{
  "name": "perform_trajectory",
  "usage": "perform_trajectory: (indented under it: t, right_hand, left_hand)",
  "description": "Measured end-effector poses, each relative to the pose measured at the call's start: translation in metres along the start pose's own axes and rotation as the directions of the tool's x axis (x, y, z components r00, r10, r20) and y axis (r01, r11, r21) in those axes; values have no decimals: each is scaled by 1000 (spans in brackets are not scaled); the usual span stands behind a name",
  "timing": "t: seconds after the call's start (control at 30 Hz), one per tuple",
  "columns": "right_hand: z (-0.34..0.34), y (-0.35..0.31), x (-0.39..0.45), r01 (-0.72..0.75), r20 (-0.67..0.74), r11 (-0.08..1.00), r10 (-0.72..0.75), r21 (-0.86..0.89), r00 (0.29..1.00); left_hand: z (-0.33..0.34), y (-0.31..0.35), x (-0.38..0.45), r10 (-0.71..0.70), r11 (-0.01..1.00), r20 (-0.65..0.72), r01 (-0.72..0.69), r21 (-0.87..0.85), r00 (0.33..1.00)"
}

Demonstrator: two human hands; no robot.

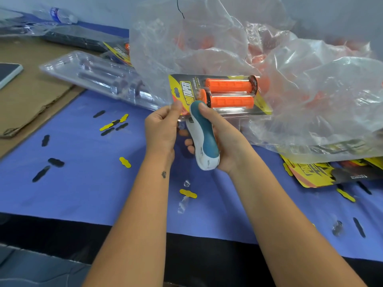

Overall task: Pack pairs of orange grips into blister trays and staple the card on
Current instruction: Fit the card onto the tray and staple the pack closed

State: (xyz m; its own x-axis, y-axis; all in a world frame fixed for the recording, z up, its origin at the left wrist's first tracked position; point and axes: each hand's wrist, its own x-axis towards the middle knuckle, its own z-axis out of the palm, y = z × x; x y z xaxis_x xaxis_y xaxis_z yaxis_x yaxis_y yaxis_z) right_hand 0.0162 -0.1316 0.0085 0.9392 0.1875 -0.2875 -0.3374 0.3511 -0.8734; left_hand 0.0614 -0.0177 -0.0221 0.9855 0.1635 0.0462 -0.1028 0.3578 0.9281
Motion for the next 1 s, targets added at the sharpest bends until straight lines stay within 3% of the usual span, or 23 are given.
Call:
perform_trajectory:
  t: [0.33, 0.6, 1.0]
  right_hand:
    - [10, -5, 6, 35, 0, 998, -35, 43, 999]
    - [14, 3, 13, 113, -43, 993, -111, 38, 993]
    - [6, 15, 14, 120, -121, 993, -118, 9, 986]
  left_hand:
    - [0, 2, -1, -73, 984, 60, 82, -160, 996]
    - [0, -1, 0, -89, 983, 27, 92, -161, 996]
    - [3, -3, -1, -136, 975, 1, 134, -177, 991]
